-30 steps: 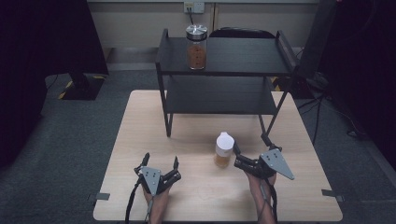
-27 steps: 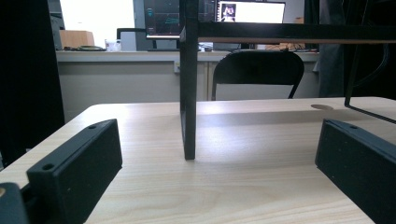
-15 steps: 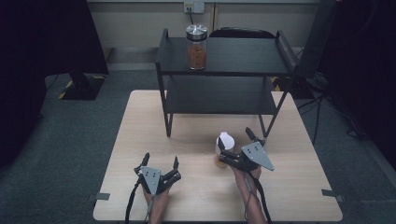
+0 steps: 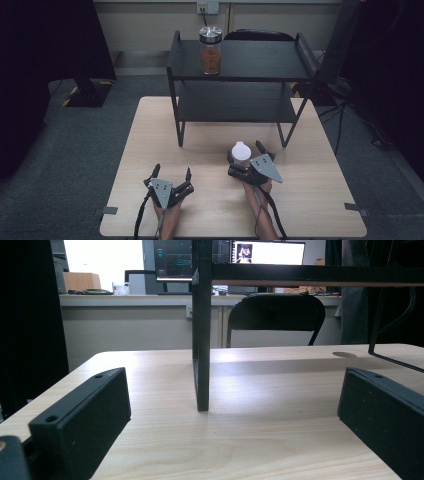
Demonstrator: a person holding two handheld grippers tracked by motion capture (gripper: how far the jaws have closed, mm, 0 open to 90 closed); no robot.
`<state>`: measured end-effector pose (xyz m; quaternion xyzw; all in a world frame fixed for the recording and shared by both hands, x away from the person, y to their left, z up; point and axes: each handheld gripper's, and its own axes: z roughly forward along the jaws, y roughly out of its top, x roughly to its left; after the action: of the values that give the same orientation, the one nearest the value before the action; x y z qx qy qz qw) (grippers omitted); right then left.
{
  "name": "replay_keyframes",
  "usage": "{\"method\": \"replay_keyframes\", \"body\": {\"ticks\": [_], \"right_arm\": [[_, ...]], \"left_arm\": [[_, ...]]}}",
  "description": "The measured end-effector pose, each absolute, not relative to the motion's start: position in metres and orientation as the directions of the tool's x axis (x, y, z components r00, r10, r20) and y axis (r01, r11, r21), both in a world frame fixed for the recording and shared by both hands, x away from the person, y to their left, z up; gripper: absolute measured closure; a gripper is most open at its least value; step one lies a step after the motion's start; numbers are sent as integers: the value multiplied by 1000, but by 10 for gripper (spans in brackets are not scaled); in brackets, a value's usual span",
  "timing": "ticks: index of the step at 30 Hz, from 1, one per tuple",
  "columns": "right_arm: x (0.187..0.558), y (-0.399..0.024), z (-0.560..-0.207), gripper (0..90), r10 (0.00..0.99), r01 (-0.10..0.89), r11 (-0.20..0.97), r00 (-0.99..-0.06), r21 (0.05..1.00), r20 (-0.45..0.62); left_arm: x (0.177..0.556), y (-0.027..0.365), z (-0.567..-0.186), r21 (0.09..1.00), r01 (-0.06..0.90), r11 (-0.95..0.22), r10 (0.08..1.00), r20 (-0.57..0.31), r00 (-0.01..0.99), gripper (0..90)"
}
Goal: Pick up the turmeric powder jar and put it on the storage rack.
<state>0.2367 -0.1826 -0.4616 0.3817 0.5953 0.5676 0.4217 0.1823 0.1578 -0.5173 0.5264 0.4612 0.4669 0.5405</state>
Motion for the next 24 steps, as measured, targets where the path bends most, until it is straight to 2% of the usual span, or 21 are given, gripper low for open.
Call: {"method": "replay_keyframes", "body": {"ticks": [6,12,19,24], "right_arm": [[232,-178,-472,33,938,-14,69,-339,998,-69],[231,-172,-476,55,948,40,55,-316,998,-40],[232,-172,-474,154,950,63,42,-313,997,-20],[234,-174,-473,164,951,90,20,-310,996,9]], "left_arm": [[182,158,-517,1000,-19,10,990,-7,138,0],[182,158,-517,1000,-19,10,990,-7,139,0],[182,158,-517,1000,-20,10,990,-7,143,0],[182,158,-517,1000,-19,10,990,-7,141,0]]}}
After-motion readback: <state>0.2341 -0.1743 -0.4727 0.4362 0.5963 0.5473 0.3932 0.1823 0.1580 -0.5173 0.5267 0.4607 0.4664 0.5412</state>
